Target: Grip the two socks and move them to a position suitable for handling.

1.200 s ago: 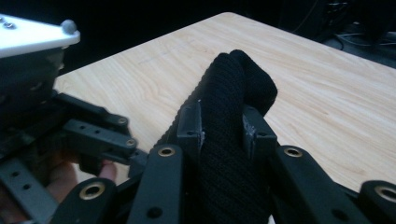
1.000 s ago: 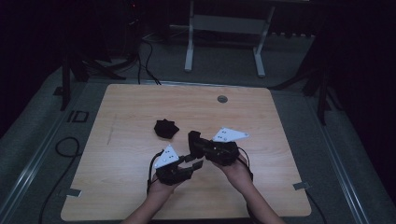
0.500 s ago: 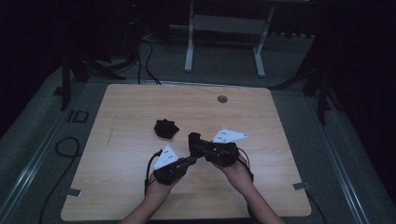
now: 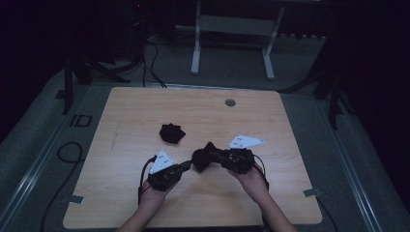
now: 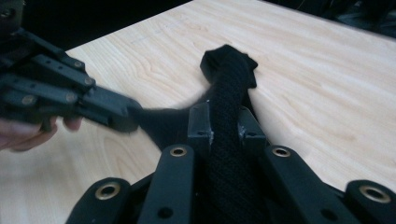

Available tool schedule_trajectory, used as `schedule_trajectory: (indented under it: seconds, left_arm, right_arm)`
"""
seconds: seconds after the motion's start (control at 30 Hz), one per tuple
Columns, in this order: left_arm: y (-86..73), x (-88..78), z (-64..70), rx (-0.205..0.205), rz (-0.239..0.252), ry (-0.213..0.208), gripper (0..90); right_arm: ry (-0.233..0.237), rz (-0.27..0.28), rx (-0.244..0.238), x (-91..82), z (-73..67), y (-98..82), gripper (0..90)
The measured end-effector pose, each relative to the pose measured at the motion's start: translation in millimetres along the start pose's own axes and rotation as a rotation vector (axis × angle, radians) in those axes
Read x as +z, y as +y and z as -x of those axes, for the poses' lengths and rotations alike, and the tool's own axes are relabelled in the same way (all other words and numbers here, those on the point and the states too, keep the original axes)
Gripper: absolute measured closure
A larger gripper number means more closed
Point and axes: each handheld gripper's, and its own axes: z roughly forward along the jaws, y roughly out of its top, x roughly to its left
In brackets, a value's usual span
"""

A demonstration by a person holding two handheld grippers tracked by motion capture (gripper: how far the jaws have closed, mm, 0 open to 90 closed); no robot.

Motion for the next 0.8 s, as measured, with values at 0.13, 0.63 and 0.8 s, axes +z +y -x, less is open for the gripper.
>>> schedule_trajectory:
  seconds: [0.13,0.63,0.8]
  left_arm:
    - [-1.3,-3.7,6.3,0.054,-0.018,0.024,89.9]
    - [-16.5,2.6,2.2,0.016,-0.109,0.025,69.6]
    - [-12.9,15.2,-12.2,0.025,-0.138,0.057,76.5]
  right_arm:
    - [0.022,-0.028,-0.01,0.8,-0.8,-5.2,81.0]
    - [0.012,-0.091,0.011,-14.0,7.0,-31.8,81.2]
    - [-0.015,-0.119,0.056,-23.6,21.3,-49.2,81.1]
